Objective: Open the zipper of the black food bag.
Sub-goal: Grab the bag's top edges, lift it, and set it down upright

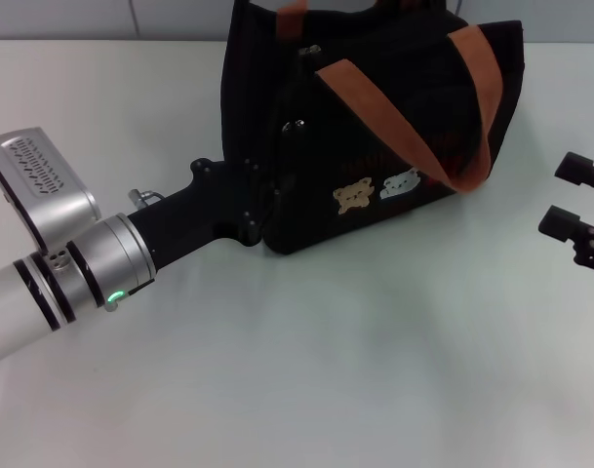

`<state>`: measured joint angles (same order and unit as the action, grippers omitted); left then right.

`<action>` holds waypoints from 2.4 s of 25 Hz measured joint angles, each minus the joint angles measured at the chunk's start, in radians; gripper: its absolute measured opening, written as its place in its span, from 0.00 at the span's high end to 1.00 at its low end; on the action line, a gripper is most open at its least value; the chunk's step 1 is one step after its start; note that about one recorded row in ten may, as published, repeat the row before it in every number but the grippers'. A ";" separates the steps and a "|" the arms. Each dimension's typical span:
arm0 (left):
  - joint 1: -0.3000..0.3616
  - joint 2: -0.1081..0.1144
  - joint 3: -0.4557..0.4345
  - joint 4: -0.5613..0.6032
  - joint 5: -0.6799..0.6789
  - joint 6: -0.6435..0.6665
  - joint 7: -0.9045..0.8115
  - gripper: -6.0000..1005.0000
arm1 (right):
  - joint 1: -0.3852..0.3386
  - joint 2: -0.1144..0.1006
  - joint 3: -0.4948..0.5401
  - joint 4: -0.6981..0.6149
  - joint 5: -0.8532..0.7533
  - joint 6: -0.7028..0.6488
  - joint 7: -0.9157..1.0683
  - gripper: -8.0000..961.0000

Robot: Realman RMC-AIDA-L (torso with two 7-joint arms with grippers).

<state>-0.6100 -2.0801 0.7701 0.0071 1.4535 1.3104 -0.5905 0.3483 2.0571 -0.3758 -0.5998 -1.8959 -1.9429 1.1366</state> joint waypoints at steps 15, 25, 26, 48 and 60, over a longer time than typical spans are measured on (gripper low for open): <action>0.051 0.007 0.000 0.056 0.000 0.064 -0.011 0.88 | 0.014 0.000 0.010 0.000 0.000 0.021 0.000 0.24; 0.335 0.047 0.000 0.530 0.007 0.315 -0.174 0.88 | 0.018 0.005 0.024 0.003 0.008 0.015 0.000 0.24; 0.350 0.060 -0.003 0.568 0.007 0.348 -0.192 0.88 | 0.019 0.005 0.024 0.004 0.011 0.013 0.000 0.24; 0.312 0.010 0.017 1.028 0.243 0.629 -0.395 0.89 | 0.051 0.020 -0.006 0.220 0.003 0.137 -0.061 0.24; 0.284 0.009 0.051 0.929 0.161 0.634 -0.318 0.89 | 0.223 0.032 -0.095 0.625 0.002 0.437 -0.289 0.24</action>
<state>-0.3257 -2.0708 0.8206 0.9362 1.6148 1.9439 -0.9086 0.5710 2.0891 -0.4705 0.0249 -1.8937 -1.5062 0.8472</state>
